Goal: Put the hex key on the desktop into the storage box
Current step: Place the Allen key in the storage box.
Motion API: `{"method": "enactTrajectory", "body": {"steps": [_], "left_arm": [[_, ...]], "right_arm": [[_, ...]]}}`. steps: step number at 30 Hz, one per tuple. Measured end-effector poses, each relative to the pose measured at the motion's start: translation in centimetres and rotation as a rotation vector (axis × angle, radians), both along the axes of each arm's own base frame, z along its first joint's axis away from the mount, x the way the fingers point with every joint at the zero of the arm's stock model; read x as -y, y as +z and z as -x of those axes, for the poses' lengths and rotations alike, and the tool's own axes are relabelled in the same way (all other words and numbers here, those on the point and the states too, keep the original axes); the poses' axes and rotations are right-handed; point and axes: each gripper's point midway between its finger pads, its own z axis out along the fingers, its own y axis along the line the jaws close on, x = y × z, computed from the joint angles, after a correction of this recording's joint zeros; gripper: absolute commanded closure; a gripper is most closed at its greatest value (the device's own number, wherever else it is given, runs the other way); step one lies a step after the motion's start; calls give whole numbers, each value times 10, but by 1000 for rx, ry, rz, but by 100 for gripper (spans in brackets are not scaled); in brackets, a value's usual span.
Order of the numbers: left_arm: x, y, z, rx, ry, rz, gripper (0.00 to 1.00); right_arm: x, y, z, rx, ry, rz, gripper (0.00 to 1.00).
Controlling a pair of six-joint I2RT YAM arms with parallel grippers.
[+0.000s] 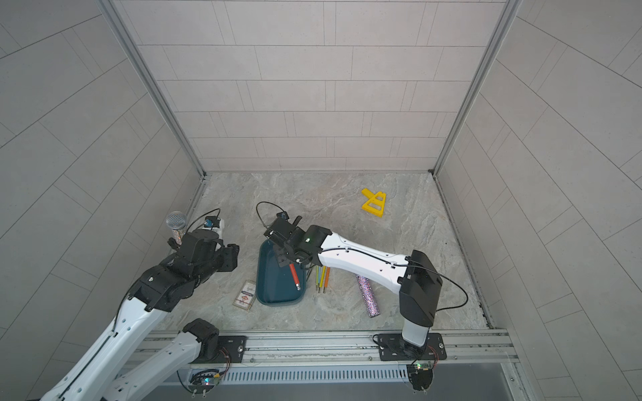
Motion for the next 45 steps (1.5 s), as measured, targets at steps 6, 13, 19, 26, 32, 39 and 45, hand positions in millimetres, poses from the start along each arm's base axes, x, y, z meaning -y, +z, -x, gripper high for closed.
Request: {"method": "enactTrajectory", "body": {"steps": [6, 13, 19, 26, 32, 39, 45], "left_arm": [[-1, 1, 0, 5, 3, -1, 43], [-2, 2, 1, 11, 5, 0, 43], [-2, 3, 1, 12, 6, -1, 43], [-3, 3, 1, 17, 9, -2, 43], [-3, 4, 1, 18, 11, -3, 43], [-3, 4, 1, 18, 11, -3, 43], [-3, 4, 1, 20, 11, -2, 43]], "right_arm": [[-17, -47, 0, -102, 9, 62, 100], [-13, -80, 6, -174, -6, 129, 100], [-13, -92, 6, -200, -12, 149, 100], [-8, -110, -1, -236, -31, 178, 100], [-1, -119, -5, -264, -47, 201, 100], [-4, -125, -5, -285, -38, 212, 66], [-4, -124, -6, -283, -38, 212, 64]]}}
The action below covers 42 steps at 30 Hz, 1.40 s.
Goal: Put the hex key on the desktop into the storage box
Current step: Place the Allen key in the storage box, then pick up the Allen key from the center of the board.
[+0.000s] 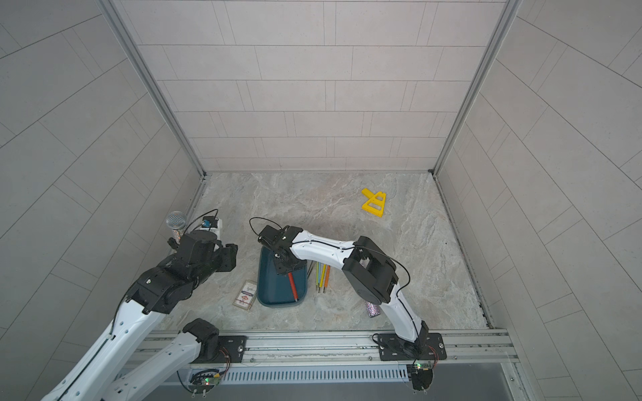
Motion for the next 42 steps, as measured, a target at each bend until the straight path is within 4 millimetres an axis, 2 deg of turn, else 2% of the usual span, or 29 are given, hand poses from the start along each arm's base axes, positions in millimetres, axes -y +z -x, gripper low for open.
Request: {"method": "enactTrajectory", "body": {"steps": [5, 9, 13, 17, 20, 22, 25, 29, 31, 38, 42], "left_arm": [[0, 0, 0, 1, 0, 1, 43], [0, 1, 0, 3, -1, 2, 43], [1, 1, 0, 3, -2, 3, 43], [1, 1, 0, 2, -6, 7, 43], [3, 0, 1, -2, -14, 13, 43], [4, -1, 1, -4, -18, 15, 43], [5, -1, 1, -5, -21, 19, 43], [7, -1, 1, -5, -29, 27, 43], [8, -1, 1, -5, -33, 30, 43], [8, 0, 1, -2, -34, 34, 43], [8, 0, 1, -2, -35, 33, 43]], "right_arm": [[1, 2, -1, 8, -2, 2, 64], [4, 19, -6, 53, -10, -6, 64], [16, 66, -13, 159, -42, -48, 64], [47, 116, -19, 283, -127, -97, 65], [81, 128, -24, 345, -218, -93, 65], [106, 121, -27, 352, -278, -63, 65], [136, 95, -31, 327, -355, 0, 64], [165, 63, -32, 257, -427, 59, 65], [169, 51, -33, 228, -441, 76, 65], [158, 8, -32, 133, -425, 112, 66], [155, -6, -30, 96, -421, 122, 68]]}}
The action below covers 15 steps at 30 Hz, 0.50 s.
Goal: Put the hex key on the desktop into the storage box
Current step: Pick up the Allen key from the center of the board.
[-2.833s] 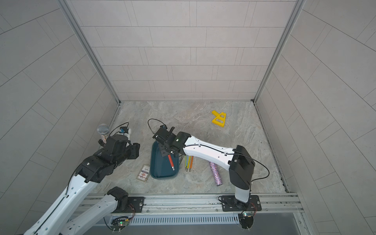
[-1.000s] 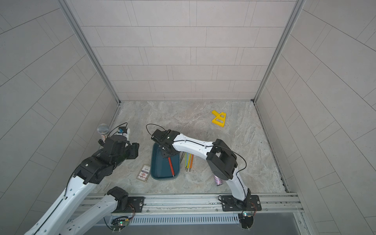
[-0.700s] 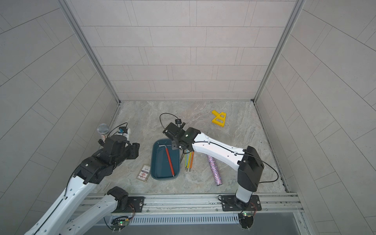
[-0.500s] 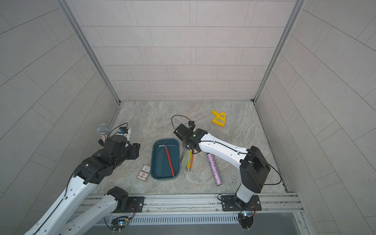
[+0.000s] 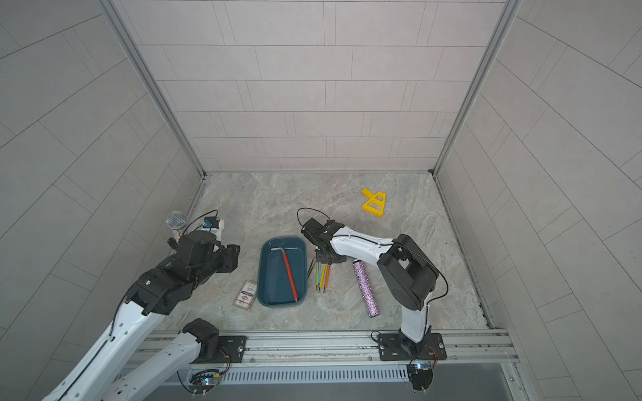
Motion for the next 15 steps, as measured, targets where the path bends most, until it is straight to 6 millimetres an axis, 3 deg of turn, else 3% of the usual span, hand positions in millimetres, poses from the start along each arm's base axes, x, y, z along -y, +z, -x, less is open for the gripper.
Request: {"method": "enactTrajectory", "body": {"steps": [15], "left_arm": [[0, 0, 0, 2, 0, 0, 43]], "right_arm": [[-7, -25, 4, -63, -5, -39, 72]]}}
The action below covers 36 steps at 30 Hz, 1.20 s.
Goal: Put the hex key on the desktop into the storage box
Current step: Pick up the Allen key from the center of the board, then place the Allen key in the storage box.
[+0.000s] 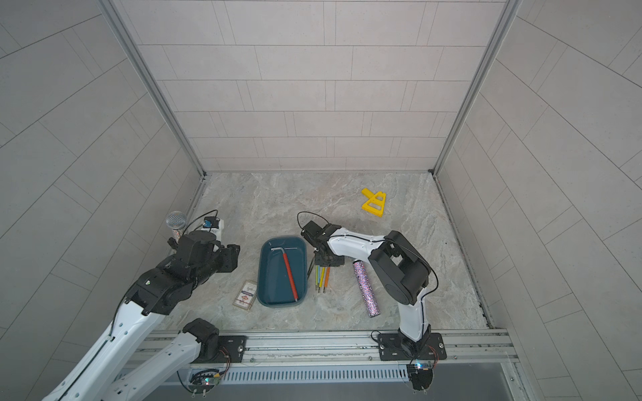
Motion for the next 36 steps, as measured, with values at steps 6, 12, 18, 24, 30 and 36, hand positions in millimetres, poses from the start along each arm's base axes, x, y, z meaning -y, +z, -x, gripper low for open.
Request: {"method": "enactTrajectory", "body": {"steps": [6, 12, 18, 24, 30, 36], "left_arm": [[0, 0, 0, 0, -2, -2, 43], [0, 0, 0, 1, -3, -3, 43], [0, 0, 0, 1, -6, -6, 43], [0, 0, 0, 2, -7, -7, 43], [0, 2, -1, 9, -6, -4, 43], [0, 2, -1, 13, -5, -2, 43]], "right_arm": [[-2, -1, -2, 2, -19, -25, 86], [-2, -1, -3, 5, -25, -32, 100], [6, 1, -1, 16, -29, -12, 100], [9, 34, -5, 101, 3, -16, 100], [-24, 96, -4, 281, 141, -96, 100], [-63, 129, 4, 380, 287, -163, 100]]}}
